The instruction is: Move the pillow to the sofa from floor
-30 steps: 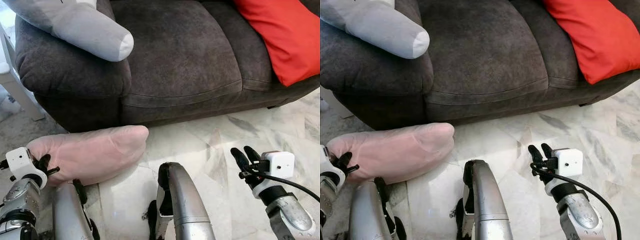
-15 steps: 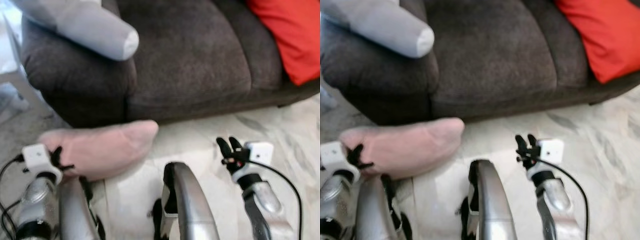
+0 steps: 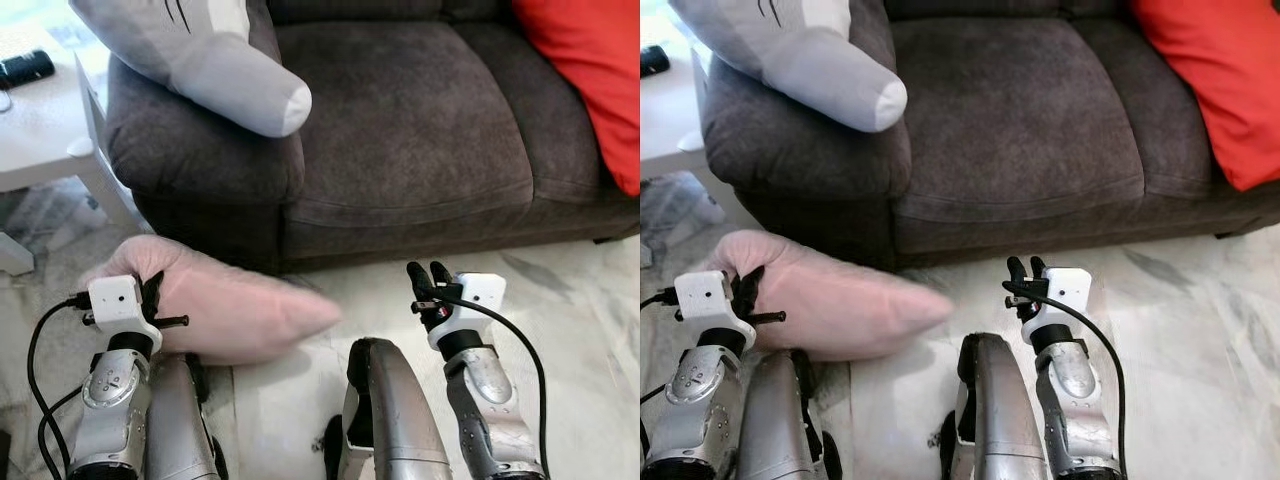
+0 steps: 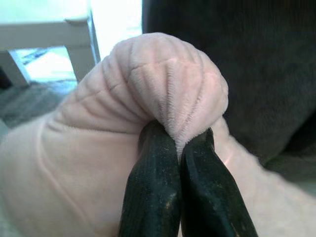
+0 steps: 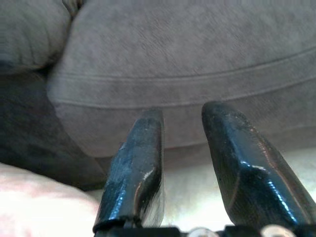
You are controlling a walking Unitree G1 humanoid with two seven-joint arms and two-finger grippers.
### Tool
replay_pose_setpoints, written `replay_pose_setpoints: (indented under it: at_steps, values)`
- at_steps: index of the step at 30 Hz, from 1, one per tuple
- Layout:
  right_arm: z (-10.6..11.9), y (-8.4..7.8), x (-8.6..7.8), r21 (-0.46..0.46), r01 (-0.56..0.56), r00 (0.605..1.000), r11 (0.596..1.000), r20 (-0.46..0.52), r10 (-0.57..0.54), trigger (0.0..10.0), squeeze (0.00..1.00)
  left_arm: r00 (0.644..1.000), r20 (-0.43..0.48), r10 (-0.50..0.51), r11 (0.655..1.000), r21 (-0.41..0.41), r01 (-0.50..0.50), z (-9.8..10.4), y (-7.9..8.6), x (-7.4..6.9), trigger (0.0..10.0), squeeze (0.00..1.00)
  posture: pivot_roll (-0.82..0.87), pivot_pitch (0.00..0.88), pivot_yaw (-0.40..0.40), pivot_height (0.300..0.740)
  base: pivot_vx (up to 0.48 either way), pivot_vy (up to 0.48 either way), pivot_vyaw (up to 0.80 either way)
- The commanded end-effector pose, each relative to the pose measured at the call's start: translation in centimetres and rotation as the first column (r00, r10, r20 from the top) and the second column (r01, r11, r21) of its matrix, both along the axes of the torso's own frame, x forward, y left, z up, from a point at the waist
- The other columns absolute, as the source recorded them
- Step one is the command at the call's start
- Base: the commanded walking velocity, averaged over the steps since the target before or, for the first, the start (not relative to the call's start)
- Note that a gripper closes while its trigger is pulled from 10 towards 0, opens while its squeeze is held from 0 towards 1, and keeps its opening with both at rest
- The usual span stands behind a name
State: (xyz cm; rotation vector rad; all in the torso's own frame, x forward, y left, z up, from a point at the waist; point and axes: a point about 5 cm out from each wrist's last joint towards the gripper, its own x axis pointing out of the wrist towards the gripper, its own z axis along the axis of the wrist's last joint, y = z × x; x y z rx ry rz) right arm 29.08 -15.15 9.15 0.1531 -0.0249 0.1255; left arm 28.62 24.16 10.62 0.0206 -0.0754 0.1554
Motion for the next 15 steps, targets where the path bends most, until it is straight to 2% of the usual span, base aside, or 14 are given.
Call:
replay_pose_setpoints:
  at_steps: [1,5,12,15]
  values:
    - [-0.5,-0.7,-0.1,0.0,0.043,0.999,0.999,-0.009,-0.043,10.0,0.0,0.998,0.062,-0.006,1.0,0.017,0.005,1.4,-0.3,-0.1,10.0,0.0,0.15,0.116,-0.109,0.488,0.0,0.0,0.0]
    - [-0.6,-0.5,0.3,-0.004,0.045,0.999,0.999,-0.001,-0.045,10.0,0.0,0.998,0.061,0.006,1.0,0.018,-0.007,1.4,-0.5,-0.2,10.0,0.0,0.15,0.102,-0.113,0.488,0.0,0.0,0.0]
    - [-0.6,-0.5,0.8,-0.003,0.044,0.999,0.999,0.008,-0.044,10.0,0.0,0.998,0.06,0.007,0.999,0.031,-0.009,1.3,-1.1,-0.2,10.0,0.0,0.15,0.084,-0.125,0.488,0.258,0.0,0.0]
    - [-0.6,-0.5,0.9,-0.006,0.05,0.999,0.999,0.012,-0.05,10.0,0.0,0.998,0.062,0.001,0.999,0.033,-0.003,1.3,-1.3,-0.2,10.0,0.0,0.15,0.077,-0.123,0.488,0.0,0.0,0.0]
